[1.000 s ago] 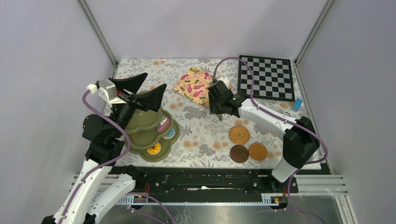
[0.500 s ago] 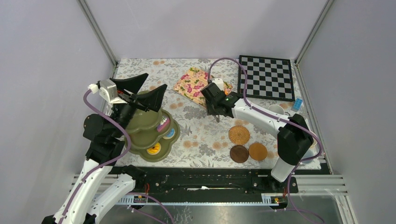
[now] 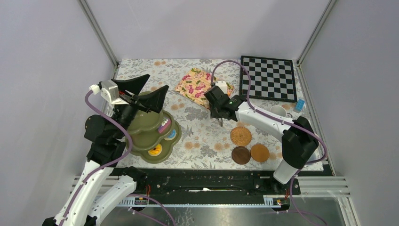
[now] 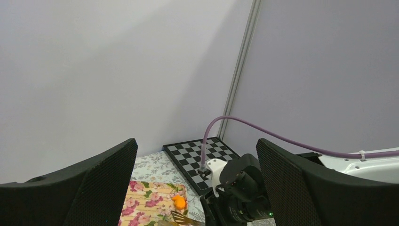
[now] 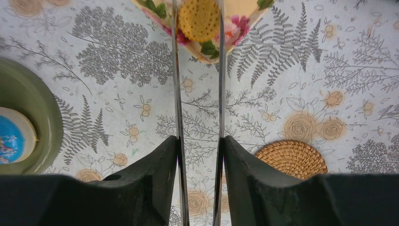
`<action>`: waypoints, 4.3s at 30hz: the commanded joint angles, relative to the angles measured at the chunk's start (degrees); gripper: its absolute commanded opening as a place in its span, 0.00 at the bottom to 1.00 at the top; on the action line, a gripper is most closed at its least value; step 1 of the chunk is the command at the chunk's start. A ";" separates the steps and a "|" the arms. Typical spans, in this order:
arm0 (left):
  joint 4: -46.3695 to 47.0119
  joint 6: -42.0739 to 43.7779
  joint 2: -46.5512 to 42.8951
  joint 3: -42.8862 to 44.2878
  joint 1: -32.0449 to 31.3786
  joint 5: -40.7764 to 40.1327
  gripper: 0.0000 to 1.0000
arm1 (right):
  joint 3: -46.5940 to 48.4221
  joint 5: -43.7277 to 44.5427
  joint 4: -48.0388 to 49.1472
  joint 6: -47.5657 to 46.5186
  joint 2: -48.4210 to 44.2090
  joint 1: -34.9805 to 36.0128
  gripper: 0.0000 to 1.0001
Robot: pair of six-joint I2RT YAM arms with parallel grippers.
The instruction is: Serve the afternoon tea
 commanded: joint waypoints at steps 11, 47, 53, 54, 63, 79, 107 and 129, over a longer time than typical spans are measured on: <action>2.82 -0.46 0.27 -0.13 0.32 1.07 0.99 | -8.13 -0.61 15.19 -3.04 -12.91 -5.11 0.38; 3.65 -1.71 0.53 -0.48 1.26 1.95 0.99 | -14.82 -53.29 40.20 -3.43 -30.35 3.42 0.37; 3.73 -1.71 0.53 -0.48 1.35 2.03 0.99 | -12.05 -50.41 37.67 -6.07 -27.66 6.13 0.38; 3.74 -1.71 0.53 -0.48 1.35 2.04 0.99 | -11.69 -49.60 37.20 -6.56 -27.38 6.50 0.39; 3.74 -1.79 0.70 -0.48 1.44 2.23 0.99 | -9.69 -43.62 33.77 -9.82 -25.86 8.24 0.43; 3.83 -1.97 0.70 -0.51 1.53 2.55 0.99 | -7.28 -39.63 32.05 -11.73 -26.34 10.04 0.52; 4.14 -2.41 0.82 -0.66 2.05 3.29 0.99 | -16.32 -2.90 19.30 -6.13 -24.25 -9.40 0.48; 4.69 -3.20 1.70 -0.83 2.80 4.21 0.99 | -1.08 -4.82 7.25 -7.40 -2.76 -12.97 0.49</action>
